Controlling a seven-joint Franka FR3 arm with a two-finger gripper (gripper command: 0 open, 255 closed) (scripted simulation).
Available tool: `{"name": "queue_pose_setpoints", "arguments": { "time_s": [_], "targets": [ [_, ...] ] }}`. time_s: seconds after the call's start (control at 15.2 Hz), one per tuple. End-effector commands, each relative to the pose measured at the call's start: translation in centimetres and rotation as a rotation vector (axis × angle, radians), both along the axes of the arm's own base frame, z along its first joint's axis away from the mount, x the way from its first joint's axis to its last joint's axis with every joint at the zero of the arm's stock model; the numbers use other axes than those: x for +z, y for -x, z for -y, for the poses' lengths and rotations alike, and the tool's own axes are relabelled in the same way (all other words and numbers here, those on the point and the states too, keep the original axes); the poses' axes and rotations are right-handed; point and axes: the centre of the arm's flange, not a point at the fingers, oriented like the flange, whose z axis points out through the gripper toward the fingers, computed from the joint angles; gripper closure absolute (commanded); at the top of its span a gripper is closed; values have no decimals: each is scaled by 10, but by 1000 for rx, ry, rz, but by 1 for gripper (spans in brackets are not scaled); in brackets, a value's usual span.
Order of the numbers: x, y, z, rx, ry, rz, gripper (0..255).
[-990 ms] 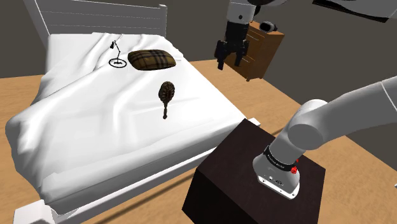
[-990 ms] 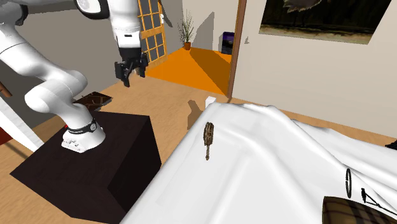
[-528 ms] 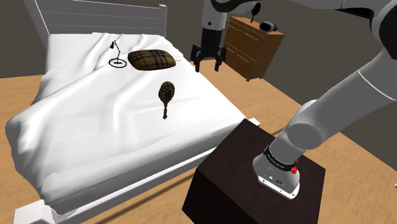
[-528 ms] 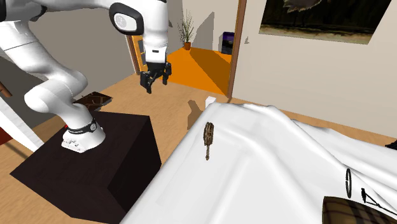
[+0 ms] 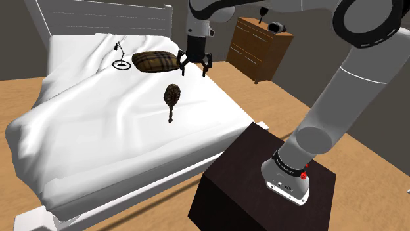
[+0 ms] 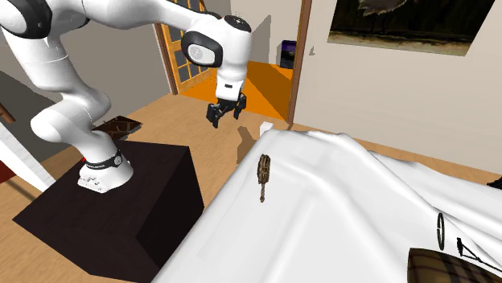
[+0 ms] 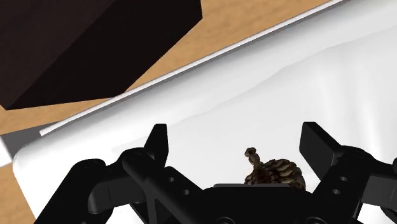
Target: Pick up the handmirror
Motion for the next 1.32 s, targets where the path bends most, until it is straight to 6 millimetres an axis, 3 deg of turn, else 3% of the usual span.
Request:
{"name": "queue_pose_setpoints", "arguments": {
  "time_s": [0.0, 0.79, 1.25],
  "targets": [
    [-20, -24, 4, -61, -7, -16, 0],
    [-119, -151, 39, -410, -52, -110, 0],
    [-155, -156, 42, -424, -54, -114, 0]
  ]
}}
